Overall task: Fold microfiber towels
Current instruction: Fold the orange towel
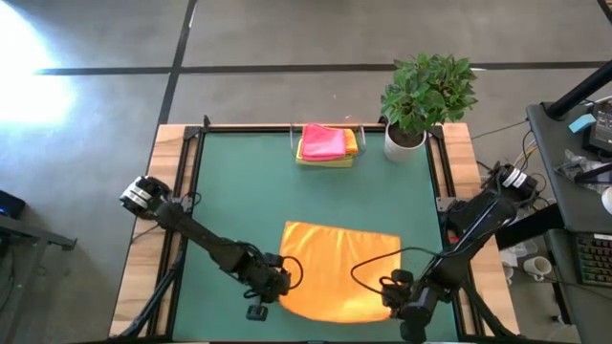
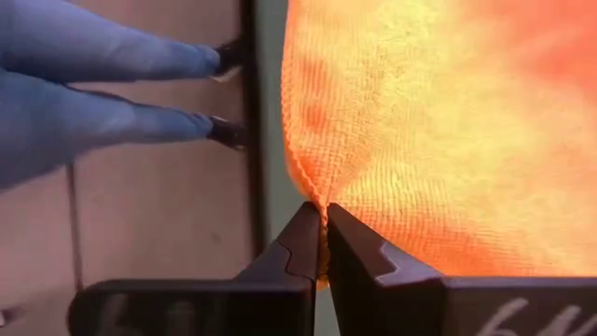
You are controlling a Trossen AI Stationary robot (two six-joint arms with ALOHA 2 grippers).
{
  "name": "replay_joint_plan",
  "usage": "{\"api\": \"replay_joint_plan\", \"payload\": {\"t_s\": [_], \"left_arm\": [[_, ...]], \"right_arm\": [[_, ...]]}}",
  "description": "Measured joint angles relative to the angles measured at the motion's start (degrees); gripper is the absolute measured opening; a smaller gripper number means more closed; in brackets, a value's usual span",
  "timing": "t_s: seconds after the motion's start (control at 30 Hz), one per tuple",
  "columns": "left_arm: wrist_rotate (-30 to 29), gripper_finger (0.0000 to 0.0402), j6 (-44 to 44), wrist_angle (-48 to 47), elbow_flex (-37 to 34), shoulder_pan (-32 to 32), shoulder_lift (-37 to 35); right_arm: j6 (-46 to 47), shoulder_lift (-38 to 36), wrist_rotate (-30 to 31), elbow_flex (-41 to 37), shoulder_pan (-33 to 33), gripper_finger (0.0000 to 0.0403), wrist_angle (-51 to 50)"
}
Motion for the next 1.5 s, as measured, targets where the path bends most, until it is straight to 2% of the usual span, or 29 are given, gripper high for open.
{"api": "replay_joint_plan", "payload": {"t_s": [0.17, 0.4, 0.53, 0.63, 0.97, 1.37, 1.5], "left_arm": [[-0.3, 0.0013, -3.5, -2.6, 1.4, 0.3, -3.0], [-12.3, 0.0013, -4.6, -8.3, 1.7, 3.1, -7.4], [-19.3, 0.0013, -4.7, -8.9, 1.7, 6.7, -8.1], [-21.6, 0.0013, -6.6, -9.0, 1.7, 9.6, -7.5], [-21.6, 0.0013, -9.1, -9.4, 1.5, 15.5, -5.8], [-21.6, 0.0013, -8.7, -9.4, 1.3, 18.7, -5.3], [-21.6, 0.0013, -5.2, -9.3, 1.3, 18.8, -5.3]], "right_arm": [[0.1, 0.0, 2.7, 5.1, 0.2, 0.0009, -7.2], [5.2, -0.1, 12.8, 10.2, 0.4, 0.0009, -29.2], [10.0, -0.2, 18.0, 9.2, -0.7, 0.0009, -35.5], [14.8, -0.2, 19.8, 6.4, -2.2, 0.0009, -36.3], [27.8, 0.1, 20.2, -0.5, -6.2, 0.0009, -35.4], [29.1, 0.7, 19.7, -2.1, -8.7, 0.0009, -32.4], [29.6, 0.7, 18.7, -2.0, -9.2, 0.0027, -32.5]]}}
